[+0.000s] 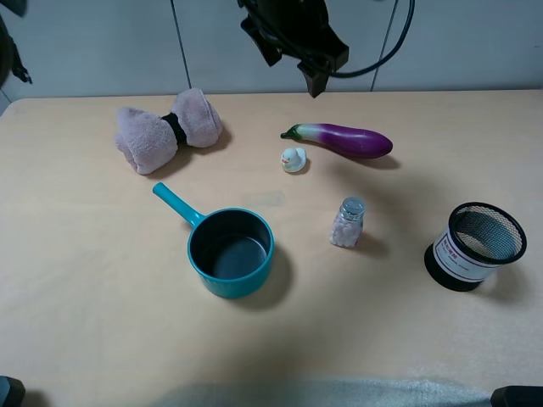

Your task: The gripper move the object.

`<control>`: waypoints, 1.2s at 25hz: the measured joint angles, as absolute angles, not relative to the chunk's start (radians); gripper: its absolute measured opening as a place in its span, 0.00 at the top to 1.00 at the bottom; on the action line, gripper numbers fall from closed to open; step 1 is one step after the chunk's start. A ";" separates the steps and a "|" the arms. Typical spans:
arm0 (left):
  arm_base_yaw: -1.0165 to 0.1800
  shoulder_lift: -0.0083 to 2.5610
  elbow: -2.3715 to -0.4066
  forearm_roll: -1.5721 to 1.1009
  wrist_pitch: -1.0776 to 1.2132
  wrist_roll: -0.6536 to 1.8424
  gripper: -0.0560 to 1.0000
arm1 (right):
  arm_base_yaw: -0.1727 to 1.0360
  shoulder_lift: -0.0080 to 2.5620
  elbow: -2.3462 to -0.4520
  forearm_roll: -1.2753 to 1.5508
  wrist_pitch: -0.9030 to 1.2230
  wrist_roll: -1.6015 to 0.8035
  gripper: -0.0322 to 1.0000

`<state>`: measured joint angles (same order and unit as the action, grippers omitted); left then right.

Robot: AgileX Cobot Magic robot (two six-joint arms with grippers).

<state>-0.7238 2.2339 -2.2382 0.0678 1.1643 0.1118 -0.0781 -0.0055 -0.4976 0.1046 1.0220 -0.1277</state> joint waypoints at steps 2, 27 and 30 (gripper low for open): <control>-0.724 2.199 -2.238 0.068 1.165 0.110 0.21 | -0.078 -0.006 -0.498 0.105 1.022 -0.128 0.32; -0.411 1.218 -1.184 0.171 1.164 0.104 0.21 | -0.078 -0.006 -0.498 0.105 1.021 -0.128 0.32; -0.324 1.061 -1.047 0.172 1.164 0.109 0.21 | -0.078 -0.006 -0.498 0.105 1.021 -0.128 0.32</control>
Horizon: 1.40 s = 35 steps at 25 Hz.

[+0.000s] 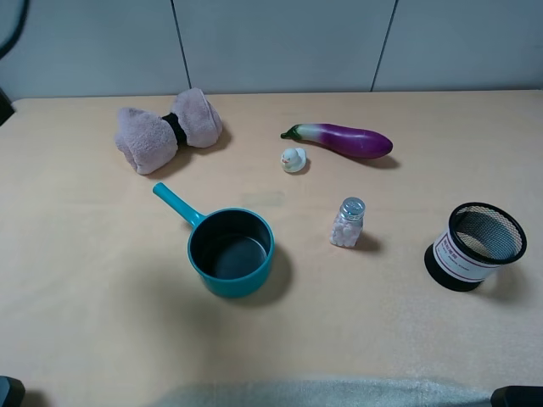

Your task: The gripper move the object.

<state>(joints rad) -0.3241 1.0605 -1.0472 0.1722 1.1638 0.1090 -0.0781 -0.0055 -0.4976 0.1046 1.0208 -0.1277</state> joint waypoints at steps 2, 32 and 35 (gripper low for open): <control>-0.287 0.957 -0.967 0.172 1.164 0.109 0.21 | -0.078 -0.006 -0.498 0.105 1.021 -0.128 0.32; -0.131 0.190 -0.582 0.055 1.165 0.104 0.21 | -0.078 -0.006 -0.498 0.105 1.022 -0.128 0.32; -0.098 0.169 -0.549 0.040 1.164 0.104 0.21 | -0.078 -0.006 -0.498 0.105 1.022 -0.128 0.32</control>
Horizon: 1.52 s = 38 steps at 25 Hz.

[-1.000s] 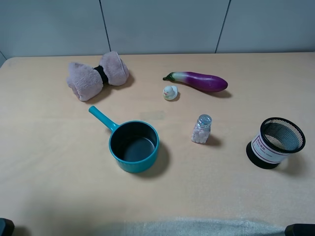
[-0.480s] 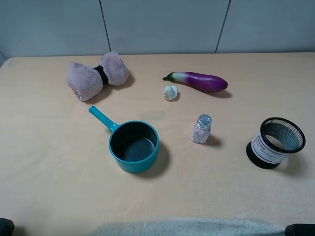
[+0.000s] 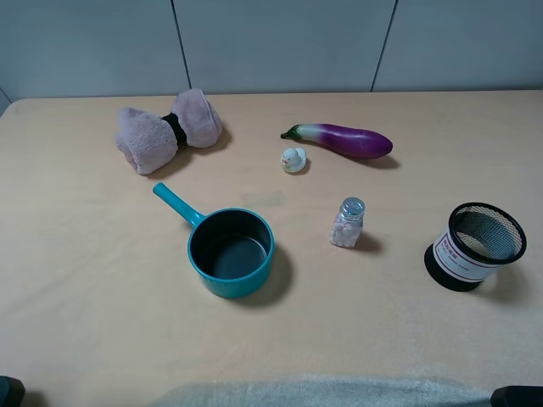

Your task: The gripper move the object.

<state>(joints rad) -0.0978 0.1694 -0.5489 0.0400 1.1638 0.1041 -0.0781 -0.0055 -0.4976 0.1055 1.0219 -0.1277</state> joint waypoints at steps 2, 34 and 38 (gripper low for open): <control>-0.079 0.155 -0.530 0.024 1.164 0.105 0.21 | -0.078 -0.006 -0.498 0.105 1.021 -0.128 0.32; -0.038 -0.006 -0.487 0.000 1.066 0.112 0.21 | -0.078 -0.006 -0.498 0.105 1.022 -0.128 0.32; -0.038 -0.006 -0.487 0.000 1.066 0.112 0.21 | -0.078 -0.006 -0.498 0.105 1.022 -0.128 0.32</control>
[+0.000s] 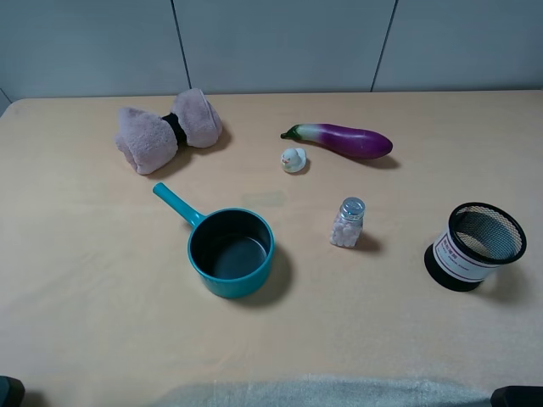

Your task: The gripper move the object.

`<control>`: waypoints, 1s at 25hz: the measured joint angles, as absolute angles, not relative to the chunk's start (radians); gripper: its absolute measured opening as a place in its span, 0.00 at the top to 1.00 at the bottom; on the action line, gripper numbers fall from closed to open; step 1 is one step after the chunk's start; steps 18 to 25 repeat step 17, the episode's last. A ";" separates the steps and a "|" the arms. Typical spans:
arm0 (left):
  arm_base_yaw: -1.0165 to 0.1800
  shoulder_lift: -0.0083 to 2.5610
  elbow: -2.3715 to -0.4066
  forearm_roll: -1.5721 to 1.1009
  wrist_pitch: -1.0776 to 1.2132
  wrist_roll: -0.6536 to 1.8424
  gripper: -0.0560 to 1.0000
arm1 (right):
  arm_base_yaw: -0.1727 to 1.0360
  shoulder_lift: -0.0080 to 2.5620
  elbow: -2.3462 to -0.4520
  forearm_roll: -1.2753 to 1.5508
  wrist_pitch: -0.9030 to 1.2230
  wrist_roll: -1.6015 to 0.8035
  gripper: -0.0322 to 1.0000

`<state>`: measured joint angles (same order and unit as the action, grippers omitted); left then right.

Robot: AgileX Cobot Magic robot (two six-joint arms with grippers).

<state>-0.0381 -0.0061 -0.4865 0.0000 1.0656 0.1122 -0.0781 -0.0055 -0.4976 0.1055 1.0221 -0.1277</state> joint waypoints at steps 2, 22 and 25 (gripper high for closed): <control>-0.038 -0.006 -0.487 0.000 1.066 0.112 0.21 | -0.078 -0.006 -0.498 0.105 1.022 -0.128 0.32; -0.038 -0.006 -0.487 0.006 1.066 0.112 0.21 | -0.078 -0.006 -0.498 0.105 1.021 -0.128 0.32; -0.038 -0.006 -0.487 0.006 1.066 0.112 0.21 | -0.078 -0.006 -0.498 0.105 1.021 -0.128 0.32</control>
